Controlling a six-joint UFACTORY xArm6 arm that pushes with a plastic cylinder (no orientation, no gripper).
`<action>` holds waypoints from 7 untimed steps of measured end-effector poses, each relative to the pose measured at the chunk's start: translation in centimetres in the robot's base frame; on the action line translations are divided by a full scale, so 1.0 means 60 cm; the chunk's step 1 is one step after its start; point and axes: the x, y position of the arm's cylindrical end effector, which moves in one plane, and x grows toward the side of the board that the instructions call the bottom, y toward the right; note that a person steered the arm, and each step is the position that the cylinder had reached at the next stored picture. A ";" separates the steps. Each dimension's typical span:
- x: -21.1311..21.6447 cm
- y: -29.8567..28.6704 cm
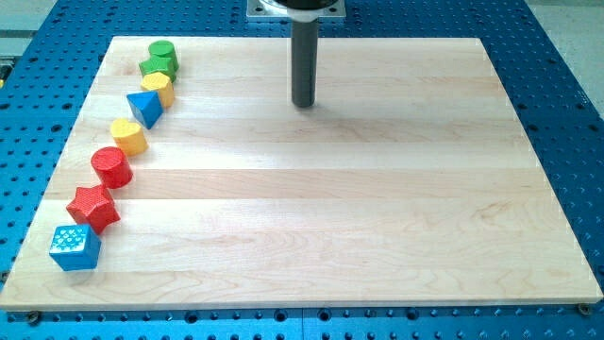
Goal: Adjust yellow blocks and the triangle into the vertical line
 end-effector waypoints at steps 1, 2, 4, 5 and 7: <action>-0.027 -0.085; -0.038 -0.150; -0.069 -0.230; -0.058 -0.231; -0.056 -0.277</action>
